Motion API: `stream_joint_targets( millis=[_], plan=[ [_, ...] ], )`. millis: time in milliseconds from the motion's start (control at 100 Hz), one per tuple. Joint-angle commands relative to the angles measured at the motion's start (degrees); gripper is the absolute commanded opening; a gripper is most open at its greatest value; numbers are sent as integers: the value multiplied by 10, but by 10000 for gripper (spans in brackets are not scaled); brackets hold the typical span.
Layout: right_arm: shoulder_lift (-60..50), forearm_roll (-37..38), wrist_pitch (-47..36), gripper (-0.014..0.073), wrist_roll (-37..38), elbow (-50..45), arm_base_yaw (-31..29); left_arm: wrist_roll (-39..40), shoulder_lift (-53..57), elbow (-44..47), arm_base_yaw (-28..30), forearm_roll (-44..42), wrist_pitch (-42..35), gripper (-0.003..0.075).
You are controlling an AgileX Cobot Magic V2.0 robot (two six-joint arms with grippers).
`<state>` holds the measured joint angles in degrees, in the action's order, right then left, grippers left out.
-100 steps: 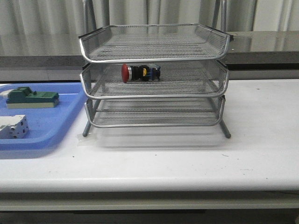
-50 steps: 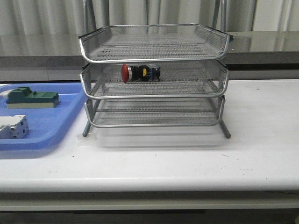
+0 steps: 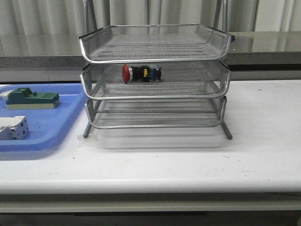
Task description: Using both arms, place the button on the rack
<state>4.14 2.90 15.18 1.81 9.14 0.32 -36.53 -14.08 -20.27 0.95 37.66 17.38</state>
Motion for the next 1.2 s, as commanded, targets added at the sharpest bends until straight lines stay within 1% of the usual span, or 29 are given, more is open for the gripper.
stream_joint_targets(
  millis=[0, 130, 400, 560, 1190],
  plan=[
    [-19, 13, -68, -57, 12, -8, 1, 4, -6, -16, 1, 13, -41, -20],
    [-59, 13, -69, -57, 12, -37, 12, 4, -6, -16, 1, 13, -41, -20],
    [-57, 13, -98, -57, 12, -78, 76, 4, -7, -16, 1, 13, -41, -20],
    [-57, 9, -152, -57, 12, -108, 79, 4, -7, -16, 1, 13, -41, -20],
    [-57, 7, -159, -57, 12, -107, 79, 4, -7, -16, 1, 13, -41, -20]
  ],
)
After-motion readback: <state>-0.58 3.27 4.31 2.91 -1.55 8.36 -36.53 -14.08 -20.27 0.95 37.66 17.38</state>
